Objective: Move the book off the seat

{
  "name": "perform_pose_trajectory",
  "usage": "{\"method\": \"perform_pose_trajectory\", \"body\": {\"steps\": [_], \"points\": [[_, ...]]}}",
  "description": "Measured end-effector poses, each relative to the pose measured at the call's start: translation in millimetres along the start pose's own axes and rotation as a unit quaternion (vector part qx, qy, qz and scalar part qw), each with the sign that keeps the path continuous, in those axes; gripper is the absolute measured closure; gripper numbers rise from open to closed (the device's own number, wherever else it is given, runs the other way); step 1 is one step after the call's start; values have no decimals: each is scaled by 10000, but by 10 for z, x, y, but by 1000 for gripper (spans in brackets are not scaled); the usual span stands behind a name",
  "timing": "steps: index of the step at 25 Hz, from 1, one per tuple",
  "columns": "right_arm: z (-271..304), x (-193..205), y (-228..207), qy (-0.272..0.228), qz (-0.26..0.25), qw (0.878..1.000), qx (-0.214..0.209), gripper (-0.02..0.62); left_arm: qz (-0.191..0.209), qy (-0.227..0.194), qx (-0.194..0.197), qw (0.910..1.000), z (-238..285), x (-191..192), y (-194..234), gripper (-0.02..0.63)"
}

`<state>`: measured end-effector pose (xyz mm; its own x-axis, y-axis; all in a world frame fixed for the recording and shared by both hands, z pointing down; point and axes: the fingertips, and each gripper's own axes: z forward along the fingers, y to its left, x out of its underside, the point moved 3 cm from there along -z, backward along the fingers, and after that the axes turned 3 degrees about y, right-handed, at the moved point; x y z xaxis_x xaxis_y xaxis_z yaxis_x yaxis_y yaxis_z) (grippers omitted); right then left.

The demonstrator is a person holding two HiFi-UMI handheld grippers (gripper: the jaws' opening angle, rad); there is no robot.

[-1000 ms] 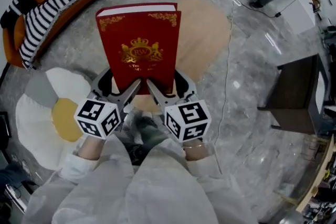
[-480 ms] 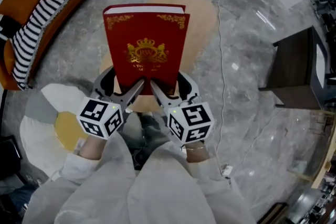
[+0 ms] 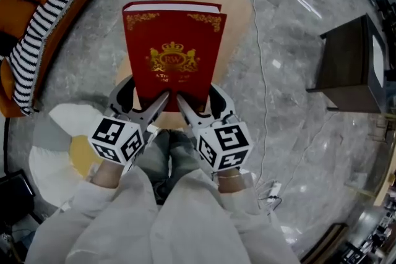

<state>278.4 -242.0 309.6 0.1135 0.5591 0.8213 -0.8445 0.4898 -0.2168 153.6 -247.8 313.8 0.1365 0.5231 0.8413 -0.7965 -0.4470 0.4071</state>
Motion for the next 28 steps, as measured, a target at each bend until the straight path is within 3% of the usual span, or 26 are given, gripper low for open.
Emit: {"method": "perform_pose_trajectory", "body": {"steps": [13, 28], "points": [[224, 392, -48, 290, 323, 9988, 216, 278, -139, 426, 195, 9988, 163, 374, 215, 224], [998, 1424, -484, 999, 833, 9909, 340, 278, -629, 1048, 263, 9922, 840, 1461, 795, 224]]}}
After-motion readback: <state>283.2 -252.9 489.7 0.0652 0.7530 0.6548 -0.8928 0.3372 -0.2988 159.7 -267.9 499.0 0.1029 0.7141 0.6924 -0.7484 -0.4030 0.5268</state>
